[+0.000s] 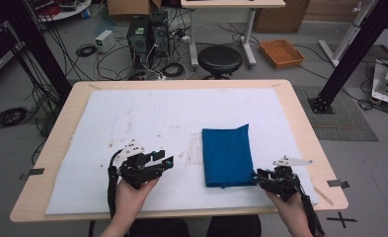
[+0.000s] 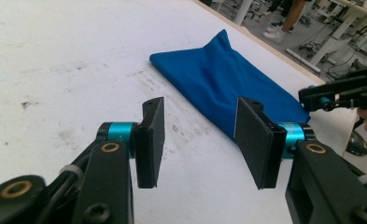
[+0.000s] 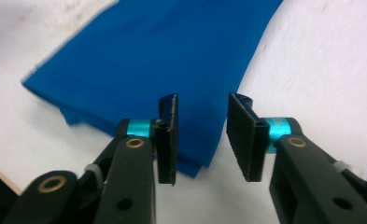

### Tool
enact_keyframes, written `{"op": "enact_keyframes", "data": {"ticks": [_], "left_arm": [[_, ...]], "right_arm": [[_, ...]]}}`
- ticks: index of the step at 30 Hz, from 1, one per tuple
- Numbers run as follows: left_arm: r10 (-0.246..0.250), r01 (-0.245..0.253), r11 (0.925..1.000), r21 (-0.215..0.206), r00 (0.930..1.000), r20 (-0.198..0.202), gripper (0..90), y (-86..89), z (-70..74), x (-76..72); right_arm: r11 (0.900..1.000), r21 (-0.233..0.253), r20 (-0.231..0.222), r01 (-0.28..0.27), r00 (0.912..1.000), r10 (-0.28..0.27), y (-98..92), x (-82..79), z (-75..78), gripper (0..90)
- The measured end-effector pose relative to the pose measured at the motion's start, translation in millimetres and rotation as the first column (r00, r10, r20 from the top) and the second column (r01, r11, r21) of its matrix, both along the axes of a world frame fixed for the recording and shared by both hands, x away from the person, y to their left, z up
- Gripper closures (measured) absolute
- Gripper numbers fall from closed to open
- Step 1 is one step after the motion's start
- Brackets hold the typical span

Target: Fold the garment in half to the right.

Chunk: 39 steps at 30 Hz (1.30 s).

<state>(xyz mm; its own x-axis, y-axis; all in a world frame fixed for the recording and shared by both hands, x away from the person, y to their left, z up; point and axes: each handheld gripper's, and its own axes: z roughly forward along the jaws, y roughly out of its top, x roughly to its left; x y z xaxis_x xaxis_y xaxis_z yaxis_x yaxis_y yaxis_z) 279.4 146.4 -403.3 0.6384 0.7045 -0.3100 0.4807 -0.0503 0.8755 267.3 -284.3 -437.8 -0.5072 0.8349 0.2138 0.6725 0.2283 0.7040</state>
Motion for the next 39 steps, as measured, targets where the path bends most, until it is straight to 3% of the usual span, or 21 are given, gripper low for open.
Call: {"op": "enact_keyframes", "data": {"ticks": [3,13,16,20,25,30,31,34,37,39], "left_arm": [[0.002,-0.002,1.0000,-0.002,1.0000,0.001,53.0,1.0,0.0,-0.8],[-0.008,0.008,1.0000,0.006,1.0000,0.000,53.0,-0.5,-1.2,-0.8],[-0.008,0.008,0.9998,0.020,0.9999,0.008,52.6,-0.1,0.5,-1.4],[-0.006,0.003,0.9986,0.054,0.9989,0.046,51.2,4.5,5.4,0.1],[0.027,-0.038,0.9945,0.097,0.9932,0.113,46.2,21.2,15.0,7.7],[0.066,-0.091,0.9855,0.143,0.9830,0.172,42.5,44.3,22.4,14.6],[0.072,-0.101,0.9826,0.156,0.9807,0.182,42.1,49.2,23.6,16.3],[0.093,-0.129,0.9778,0.166,0.9738,0.208,39.6,62.7,26.3,18.5],[0.104,-0.147,0.9737,0.174,0.9666,0.234,37.8,72.0,27.1,17.2],[0.102,-0.147,0.9732,0.177,0.9650,0.242,37.8,75.9,26.3,16.4]], "right_arm": [[0.999,-0.035,0.002,-0.021,0.9998,0.021,0.9,0.2,-1.6,87.9],[0.995,-0.096,0.014,-0.016,0.9997,0.018,-1.7,-17.0,1.1,88.5],[0.994,-0.105,0.020,-0.002,0.9998,0.004,-3.3,-16.4,1.0,77.1],[0.996,-0.082,0.074,0.023,0.9971,-0.017,-9.0,-10.8,9.8,66.9],[0.995,-0.052,0.178,0.089,0.9810,-0.078,-20.3,6.4,30.4,53.2],[0.990,0.026,0.272,0.142,0.9517,-0.143,-30.0,28.0,47.6,47.7],[0.988,0.038,0.281,0.153,0.9466,-0.157,-31.0,32.2,50.5,47.1],[0.981,0.092,0.274,0.173,0.9422,-0.192,-33.3,42.2,56.3,44.4],[0.971,0.138,0.280,0.193,0.9333,-0.225,-36.2,41.5,55.7,43.9],[0.972,0.140,0.273,0.189,0.9363,-0.222,-39.1,39.8,53.1,43.9]]}}
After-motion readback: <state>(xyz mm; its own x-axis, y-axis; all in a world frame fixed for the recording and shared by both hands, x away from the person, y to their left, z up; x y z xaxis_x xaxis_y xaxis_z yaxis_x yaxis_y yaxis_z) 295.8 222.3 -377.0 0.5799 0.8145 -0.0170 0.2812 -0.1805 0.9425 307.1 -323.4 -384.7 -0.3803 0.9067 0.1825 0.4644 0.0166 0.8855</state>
